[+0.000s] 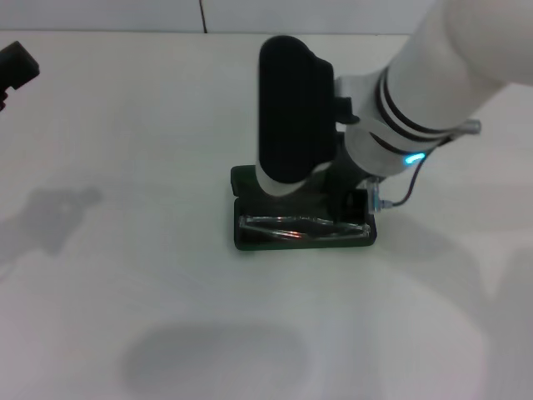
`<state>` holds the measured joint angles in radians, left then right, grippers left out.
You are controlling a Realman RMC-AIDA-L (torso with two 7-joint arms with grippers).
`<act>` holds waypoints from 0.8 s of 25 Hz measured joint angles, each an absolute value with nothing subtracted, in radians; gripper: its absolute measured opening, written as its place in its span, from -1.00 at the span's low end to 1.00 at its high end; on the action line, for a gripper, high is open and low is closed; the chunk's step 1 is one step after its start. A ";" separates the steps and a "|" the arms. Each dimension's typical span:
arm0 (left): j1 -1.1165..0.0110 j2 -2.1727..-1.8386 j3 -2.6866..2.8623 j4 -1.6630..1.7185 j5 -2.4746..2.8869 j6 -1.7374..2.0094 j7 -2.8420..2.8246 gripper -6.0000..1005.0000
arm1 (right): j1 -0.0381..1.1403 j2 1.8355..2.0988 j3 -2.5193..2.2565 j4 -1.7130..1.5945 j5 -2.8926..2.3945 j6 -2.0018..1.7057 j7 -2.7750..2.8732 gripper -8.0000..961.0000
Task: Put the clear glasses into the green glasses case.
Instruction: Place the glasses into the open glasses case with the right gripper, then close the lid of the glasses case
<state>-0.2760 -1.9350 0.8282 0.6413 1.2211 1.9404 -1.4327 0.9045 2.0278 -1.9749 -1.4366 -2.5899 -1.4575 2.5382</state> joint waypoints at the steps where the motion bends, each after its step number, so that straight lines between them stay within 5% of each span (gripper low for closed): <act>1: -0.276 -1.935 0.828 0.641 1.221 1.940 -1.433 -0.91 | 0.889 2.028 -1.972 -1.456 -2.589 -1.465 2.538 -0.76; 20: -0.289 -1.933 0.828 0.641 1.221 1.940 -1.456 -0.91 | 0.726 2.028 -1.945 -1.579 -2.596 -1.576 2.554 -0.78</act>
